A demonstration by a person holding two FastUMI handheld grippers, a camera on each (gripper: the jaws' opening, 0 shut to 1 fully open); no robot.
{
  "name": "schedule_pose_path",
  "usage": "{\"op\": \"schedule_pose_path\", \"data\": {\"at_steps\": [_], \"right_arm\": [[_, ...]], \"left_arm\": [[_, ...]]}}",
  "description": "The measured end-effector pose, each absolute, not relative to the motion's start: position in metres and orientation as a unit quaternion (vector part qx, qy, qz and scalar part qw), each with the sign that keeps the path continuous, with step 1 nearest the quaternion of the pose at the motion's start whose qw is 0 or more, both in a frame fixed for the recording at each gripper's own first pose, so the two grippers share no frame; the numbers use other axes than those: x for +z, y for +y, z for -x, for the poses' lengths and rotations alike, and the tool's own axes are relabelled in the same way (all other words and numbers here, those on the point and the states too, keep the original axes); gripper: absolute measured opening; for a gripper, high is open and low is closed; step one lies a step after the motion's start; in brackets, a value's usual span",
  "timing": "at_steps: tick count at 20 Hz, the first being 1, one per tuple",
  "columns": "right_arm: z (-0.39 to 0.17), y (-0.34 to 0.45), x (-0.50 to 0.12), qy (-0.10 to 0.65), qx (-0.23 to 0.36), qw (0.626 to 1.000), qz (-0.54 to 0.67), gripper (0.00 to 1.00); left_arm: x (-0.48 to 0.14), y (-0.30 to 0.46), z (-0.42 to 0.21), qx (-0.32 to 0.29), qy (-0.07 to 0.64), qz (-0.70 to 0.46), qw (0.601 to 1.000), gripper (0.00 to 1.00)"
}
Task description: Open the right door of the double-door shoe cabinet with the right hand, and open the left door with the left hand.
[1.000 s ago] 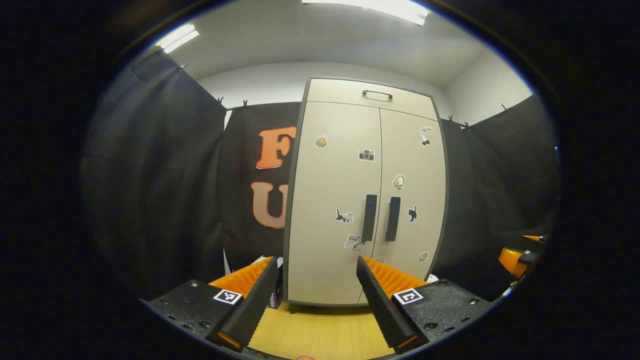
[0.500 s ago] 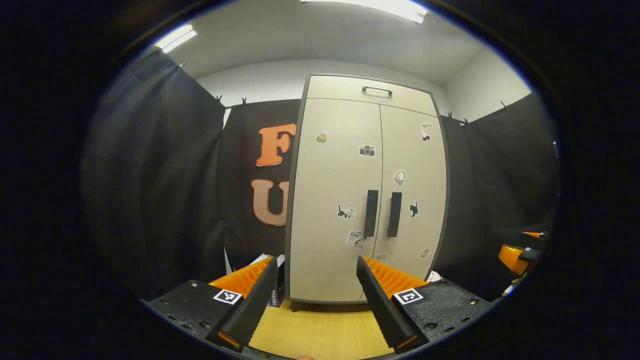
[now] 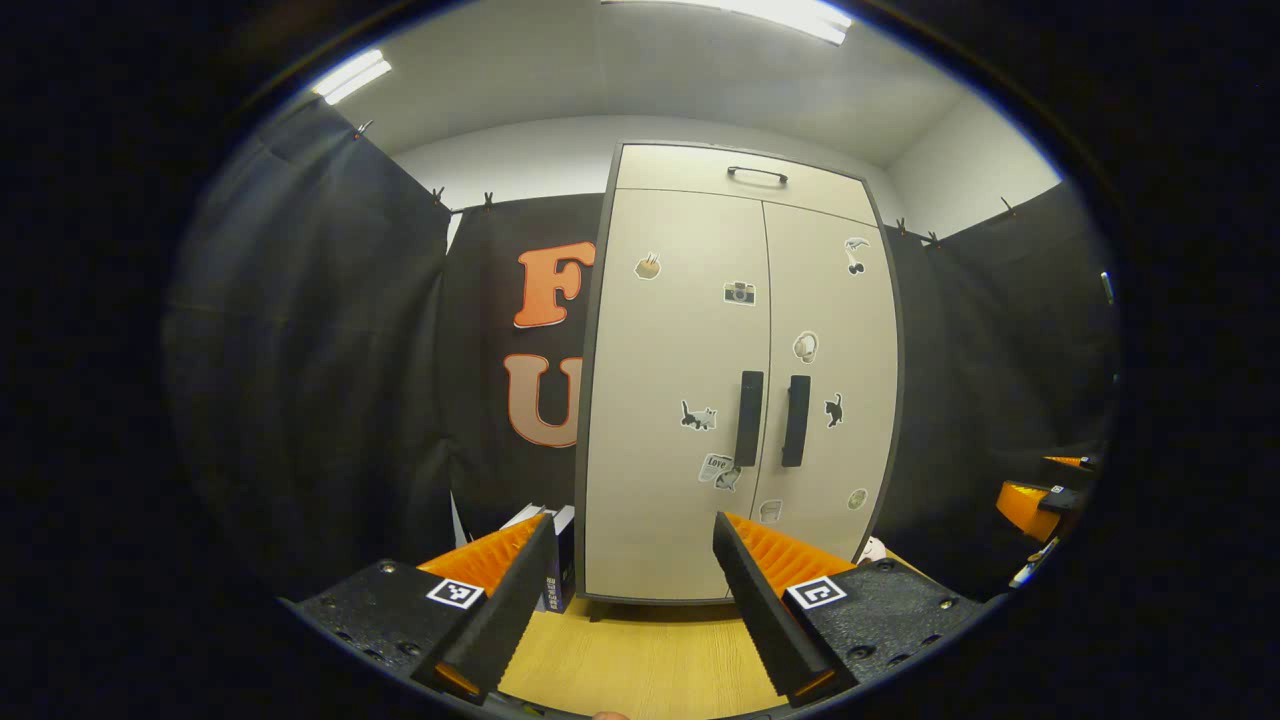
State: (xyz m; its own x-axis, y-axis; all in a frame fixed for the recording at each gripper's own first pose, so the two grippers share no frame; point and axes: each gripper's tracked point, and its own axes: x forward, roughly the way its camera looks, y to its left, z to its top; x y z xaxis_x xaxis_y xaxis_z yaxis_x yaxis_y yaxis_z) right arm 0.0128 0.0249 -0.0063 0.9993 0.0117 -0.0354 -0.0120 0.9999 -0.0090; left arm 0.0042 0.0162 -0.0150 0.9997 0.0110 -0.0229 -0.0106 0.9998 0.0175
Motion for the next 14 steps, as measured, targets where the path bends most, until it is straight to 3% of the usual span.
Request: {"op": "schedule_pose_path", "data": {"at_steps": [11, 14], "right_arm": [[-0.080, 0.102, 0.006, 0.028, 0.071, 0.997, 0.011, 0.98], [-0.103, 0.128, 0.007, 0.035, 0.092, 0.995, 0.008, 0.99]], "left_arm": [[-0.031, 0.017, -0.019, -0.003, 0.022, -0.022, 1.000, 0.92], [-0.033, 0.018, -0.025, -0.001, 0.025, -0.023, 0.999, 0.95]]}}
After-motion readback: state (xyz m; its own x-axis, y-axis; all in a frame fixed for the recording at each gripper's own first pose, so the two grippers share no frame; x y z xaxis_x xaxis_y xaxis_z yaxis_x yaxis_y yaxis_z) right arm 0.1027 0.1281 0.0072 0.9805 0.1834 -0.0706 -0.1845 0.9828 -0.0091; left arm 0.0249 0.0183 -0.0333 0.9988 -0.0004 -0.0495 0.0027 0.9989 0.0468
